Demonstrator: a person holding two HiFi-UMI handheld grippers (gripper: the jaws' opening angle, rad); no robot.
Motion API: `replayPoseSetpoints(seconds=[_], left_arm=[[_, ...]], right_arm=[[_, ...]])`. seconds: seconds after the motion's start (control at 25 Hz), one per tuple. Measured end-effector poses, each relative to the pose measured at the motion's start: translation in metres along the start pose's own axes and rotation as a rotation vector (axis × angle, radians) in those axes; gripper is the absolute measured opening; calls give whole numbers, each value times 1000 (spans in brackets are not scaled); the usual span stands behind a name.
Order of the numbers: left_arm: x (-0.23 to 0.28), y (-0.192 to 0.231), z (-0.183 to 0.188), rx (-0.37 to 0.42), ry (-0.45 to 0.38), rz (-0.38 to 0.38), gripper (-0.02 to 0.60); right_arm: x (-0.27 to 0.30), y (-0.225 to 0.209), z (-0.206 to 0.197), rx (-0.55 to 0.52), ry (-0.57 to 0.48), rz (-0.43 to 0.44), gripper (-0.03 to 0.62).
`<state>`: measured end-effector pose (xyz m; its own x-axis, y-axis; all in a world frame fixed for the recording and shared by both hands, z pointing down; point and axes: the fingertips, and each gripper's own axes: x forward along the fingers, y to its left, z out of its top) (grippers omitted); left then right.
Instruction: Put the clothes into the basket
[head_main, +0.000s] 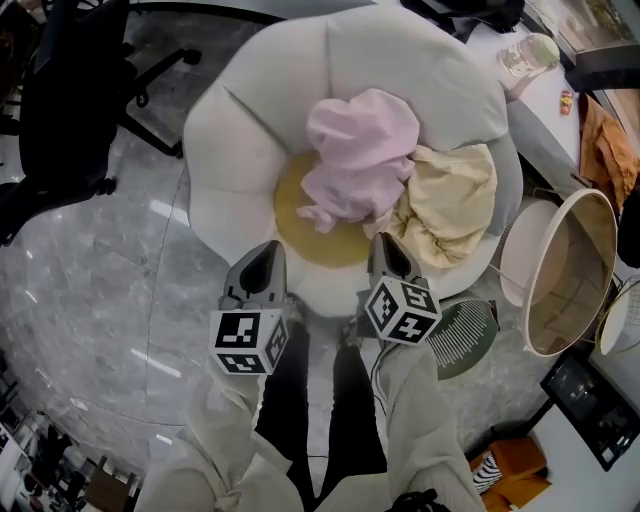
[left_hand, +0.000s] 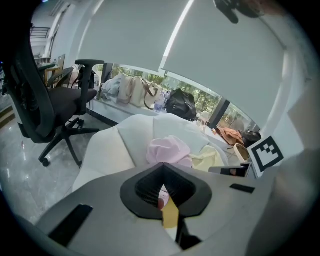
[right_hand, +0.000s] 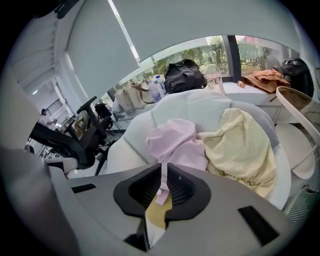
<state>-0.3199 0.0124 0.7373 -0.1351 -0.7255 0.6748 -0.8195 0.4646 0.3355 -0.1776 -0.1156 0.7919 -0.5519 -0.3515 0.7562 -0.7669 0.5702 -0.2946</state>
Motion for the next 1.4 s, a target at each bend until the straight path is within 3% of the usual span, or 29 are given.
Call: replayPoseSetpoints(seconds=[0.44,0.92,1.4], left_arm=[[14,22,-4,25,16,2,6],[43,32,-9,66,24,-35,6],[77,43,-20,124,10,-57,6]], right_arm=[[61,-7,-9,-47,21,-33,34],[106,-18,-20,-26,33,-37,187],[152,-41,-47,7,53,-55,209]])
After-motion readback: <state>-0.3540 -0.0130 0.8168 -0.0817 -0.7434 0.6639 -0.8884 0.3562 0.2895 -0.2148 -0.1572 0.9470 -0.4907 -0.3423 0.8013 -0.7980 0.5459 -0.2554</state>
